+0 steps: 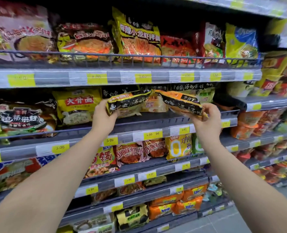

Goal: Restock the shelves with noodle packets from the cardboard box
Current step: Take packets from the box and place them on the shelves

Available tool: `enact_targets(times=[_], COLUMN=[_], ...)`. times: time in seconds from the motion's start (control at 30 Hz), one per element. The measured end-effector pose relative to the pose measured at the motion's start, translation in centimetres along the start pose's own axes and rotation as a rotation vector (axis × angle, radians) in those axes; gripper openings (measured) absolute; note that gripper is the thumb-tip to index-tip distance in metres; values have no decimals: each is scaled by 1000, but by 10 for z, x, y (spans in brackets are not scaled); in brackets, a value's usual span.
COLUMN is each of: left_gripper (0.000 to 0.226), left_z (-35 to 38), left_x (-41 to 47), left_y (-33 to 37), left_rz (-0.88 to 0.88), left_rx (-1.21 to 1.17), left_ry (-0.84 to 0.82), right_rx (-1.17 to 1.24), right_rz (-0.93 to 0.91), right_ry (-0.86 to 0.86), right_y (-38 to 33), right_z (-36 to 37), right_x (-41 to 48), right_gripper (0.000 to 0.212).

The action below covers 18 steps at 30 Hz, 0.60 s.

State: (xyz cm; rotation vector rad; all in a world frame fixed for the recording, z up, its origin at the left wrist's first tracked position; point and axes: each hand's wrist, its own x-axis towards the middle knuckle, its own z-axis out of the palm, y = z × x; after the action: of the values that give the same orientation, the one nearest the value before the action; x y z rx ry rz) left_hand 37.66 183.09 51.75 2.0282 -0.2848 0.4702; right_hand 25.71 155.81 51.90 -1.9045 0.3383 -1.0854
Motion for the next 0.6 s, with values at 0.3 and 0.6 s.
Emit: enact_targets(times=[0.3,0.6], left_gripper=[72,39], left_z=[20,24], left_x=[58,60], left_y=[-16,-19], left_rz=[-273,-199], left_rx=[164,417], left_ry=[-52,243], right_rx=[-51,-24], right_rz=[71,231], right_ry=[-97,-229], right_y=[34,49], right_z=[51,90], right_x=[48,96], right_gripper=[43,30])
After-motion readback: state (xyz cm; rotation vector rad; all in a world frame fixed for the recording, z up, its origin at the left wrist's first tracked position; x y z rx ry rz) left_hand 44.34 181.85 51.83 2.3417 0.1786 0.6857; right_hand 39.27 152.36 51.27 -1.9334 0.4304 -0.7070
